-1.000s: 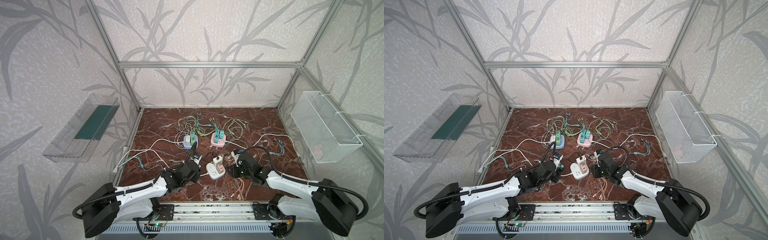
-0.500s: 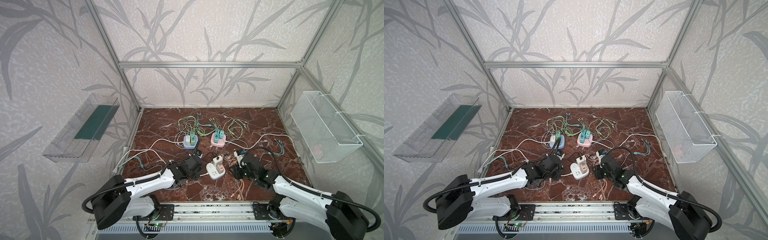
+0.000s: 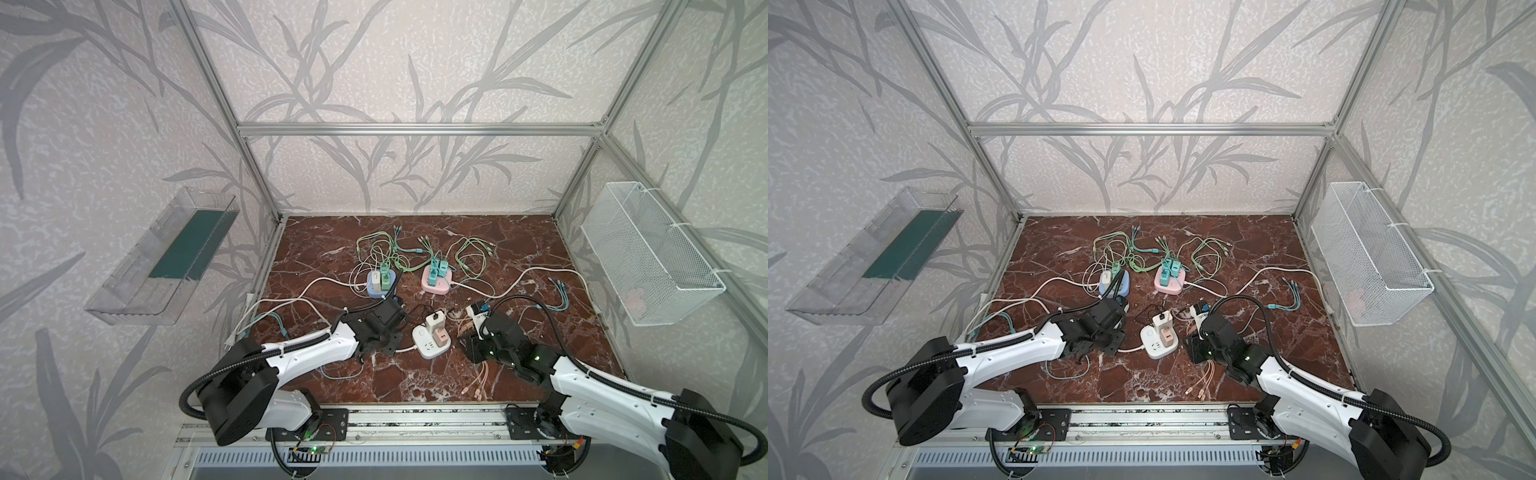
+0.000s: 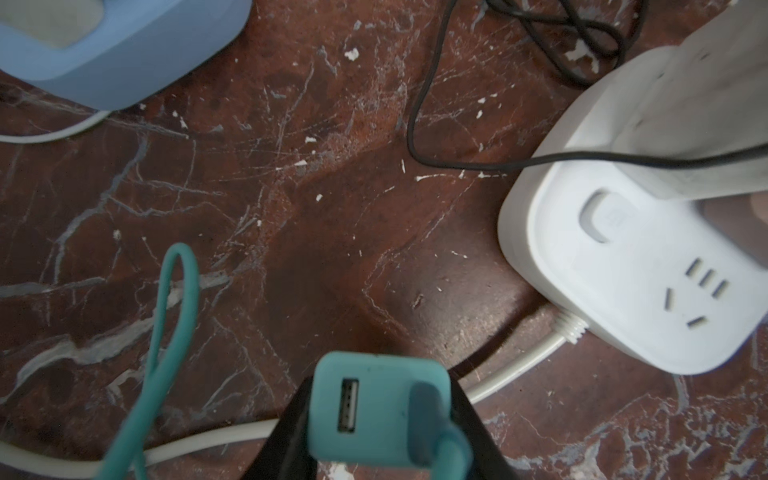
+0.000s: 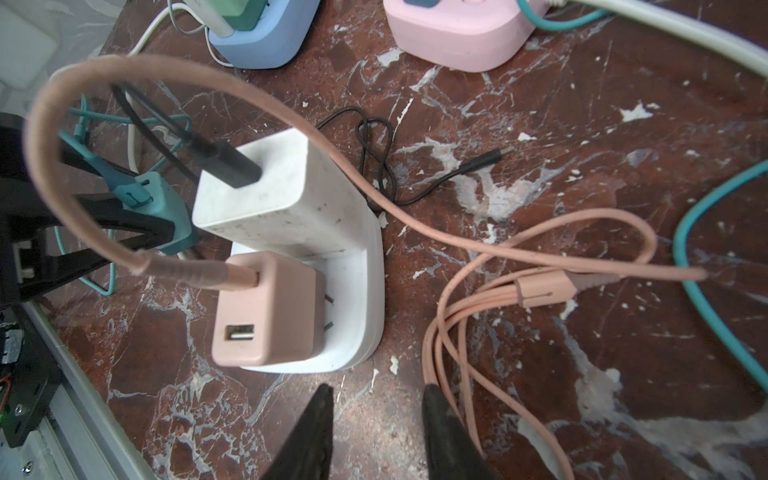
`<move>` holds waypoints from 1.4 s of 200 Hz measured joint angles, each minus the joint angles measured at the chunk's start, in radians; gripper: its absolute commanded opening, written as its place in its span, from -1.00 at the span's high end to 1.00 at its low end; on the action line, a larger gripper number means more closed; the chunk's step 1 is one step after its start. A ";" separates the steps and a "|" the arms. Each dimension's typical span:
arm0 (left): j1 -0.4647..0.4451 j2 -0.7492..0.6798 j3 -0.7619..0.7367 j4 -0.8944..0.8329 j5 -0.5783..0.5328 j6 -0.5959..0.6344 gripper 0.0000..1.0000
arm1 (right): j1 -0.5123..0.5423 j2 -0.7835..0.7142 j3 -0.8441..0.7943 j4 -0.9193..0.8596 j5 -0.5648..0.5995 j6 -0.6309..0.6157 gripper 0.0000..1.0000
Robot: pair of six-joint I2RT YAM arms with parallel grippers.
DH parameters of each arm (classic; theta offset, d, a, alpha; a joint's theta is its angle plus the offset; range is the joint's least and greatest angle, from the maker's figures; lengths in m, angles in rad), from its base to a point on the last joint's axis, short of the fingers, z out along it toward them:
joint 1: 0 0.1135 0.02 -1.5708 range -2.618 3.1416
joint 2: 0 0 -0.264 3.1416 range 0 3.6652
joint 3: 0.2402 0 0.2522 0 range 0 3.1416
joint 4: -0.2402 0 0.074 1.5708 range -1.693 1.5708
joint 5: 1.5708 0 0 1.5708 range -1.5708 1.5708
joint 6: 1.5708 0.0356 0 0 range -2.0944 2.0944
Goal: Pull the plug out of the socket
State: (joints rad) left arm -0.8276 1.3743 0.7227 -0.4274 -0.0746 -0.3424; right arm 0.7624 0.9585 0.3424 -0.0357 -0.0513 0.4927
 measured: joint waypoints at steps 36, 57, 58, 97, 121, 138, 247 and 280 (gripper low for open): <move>0.006 0.084 0.080 -0.034 0.023 0.019 0.44 | 0.023 -0.019 0.000 -0.002 0.009 -0.024 0.13; 0.010 0.135 0.126 -0.054 0.026 0.029 0.38 | 0.033 -0.031 0.000 -0.002 0.013 -0.037 0.09; 0.010 0.137 0.127 -0.055 0.026 0.030 0.37 | 0.034 -0.031 0.000 -0.002 0.014 -0.038 0.09; 0.012 0.169 0.148 -0.055 0.030 0.031 -0.01 | 0.051 -0.033 0.000 -0.012 0.027 -0.056 -0.07; 0.012 0.172 0.142 -0.054 0.047 0.027 -0.19 | 0.072 -0.033 0.000 -0.019 0.038 -0.068 -0.15; 0.012 0.171 0.132 -0.045 0.050 0.024 -0.26 | 0.090 -0.033 0.000 -0.020 0.050 -0.076 -0.19; 0.010 0.004 0.010 0.121 0.112 0.008 -0.42 | 0.219 0.067 0.055 -0.021 0.200 -0.095 -0.25; -0.005 -0.017 -0.022 0.179 0.136 0.007 -0.42 | 0.245 0.141 0.093 -0.014 0.240 -0.093 -0.25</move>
State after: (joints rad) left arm -0.8326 1.3571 0.7010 -0.2489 0.0616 -0.3355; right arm 1.0077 1.0992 0.4358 -0.0502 0.1886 0.4000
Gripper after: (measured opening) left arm 0.711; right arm 0.624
